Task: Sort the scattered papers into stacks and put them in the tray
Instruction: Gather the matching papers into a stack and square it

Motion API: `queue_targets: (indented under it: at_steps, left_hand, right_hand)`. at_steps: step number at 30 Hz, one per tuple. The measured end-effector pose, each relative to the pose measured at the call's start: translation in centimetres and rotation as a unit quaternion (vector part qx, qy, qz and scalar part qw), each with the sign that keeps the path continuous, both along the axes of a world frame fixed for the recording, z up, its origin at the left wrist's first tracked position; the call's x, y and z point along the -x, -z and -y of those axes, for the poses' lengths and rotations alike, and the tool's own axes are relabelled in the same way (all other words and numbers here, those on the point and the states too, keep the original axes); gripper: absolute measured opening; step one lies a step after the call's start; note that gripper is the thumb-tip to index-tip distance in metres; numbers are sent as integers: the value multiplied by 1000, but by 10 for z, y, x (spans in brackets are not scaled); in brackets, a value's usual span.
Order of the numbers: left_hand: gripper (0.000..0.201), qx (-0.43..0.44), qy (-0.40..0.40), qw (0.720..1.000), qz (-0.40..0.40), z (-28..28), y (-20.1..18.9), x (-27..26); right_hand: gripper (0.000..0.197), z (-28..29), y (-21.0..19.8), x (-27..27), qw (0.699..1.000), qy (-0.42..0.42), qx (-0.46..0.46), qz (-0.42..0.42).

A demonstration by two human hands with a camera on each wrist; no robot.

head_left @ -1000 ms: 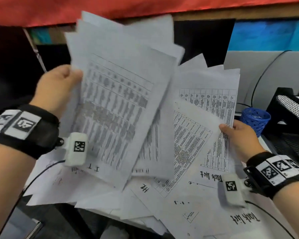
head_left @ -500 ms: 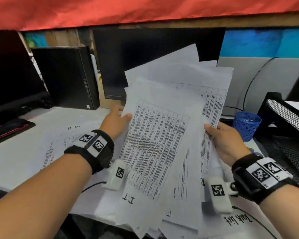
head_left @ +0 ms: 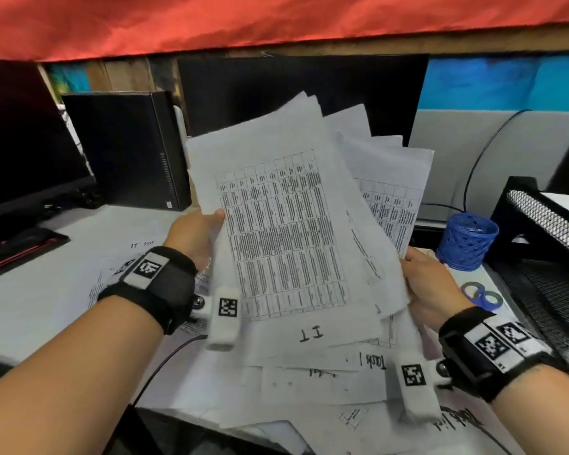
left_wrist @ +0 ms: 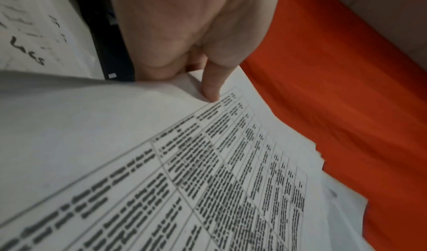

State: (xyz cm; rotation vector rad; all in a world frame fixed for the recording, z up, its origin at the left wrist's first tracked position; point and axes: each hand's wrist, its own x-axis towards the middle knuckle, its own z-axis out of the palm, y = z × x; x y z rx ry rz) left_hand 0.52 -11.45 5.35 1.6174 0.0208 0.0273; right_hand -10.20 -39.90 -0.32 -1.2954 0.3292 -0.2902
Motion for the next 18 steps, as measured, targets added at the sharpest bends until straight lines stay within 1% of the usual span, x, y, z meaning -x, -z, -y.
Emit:
queue_targets:
  at_steps: [2,4,5,7,8,10,11,12,14,16,18]
  left_hand:
    - [25,7,13,1000,-15,8,3,4]
    - [18,1,6,1000,-3,14,7,6]
    - [18,3,-1,1000,-1,16,9,7]
    - [32,19,-26,999,0,17,12,9]
    - [36,22,-45,999,5,18,11,11]
    - [37,-1,-68,997,38,18,8,15]
    - [38,-5,-78,995,62,18,6,17]
    - [39,7,-84,992,91,18,4,20]
    - [45,39,-77,987,136,17,-1,25]
    - [50,32,-61,985,160,19,-5,29]
    - [47,2,-49,979,196,22,-14,35]
  right_hand:
    - [25,-6,-3,1,1000,-28,4,-9]
    - [23,-11,-5,2,999,-45,8,-12]
    - [23,-12,-6,3,999,-49,17,-11]
    - [22,-14,-7,5,996,-54,64,-17]
    - [22,-13,-8,6,993,-58,97,-20]
    - [20,-10,-12,8,988,-58,143,-20]
    - [20,-6,-15,8,987,-55,150,-16]
    - [23,-4,-20,8,988,-55,147,-11]
    - [36,1,-31,8,986,-67,154,-3]
    - [36,-1,-43,8,973,-91,214,1]
    - [37,-5,-55,8,958,-80,276,-4]
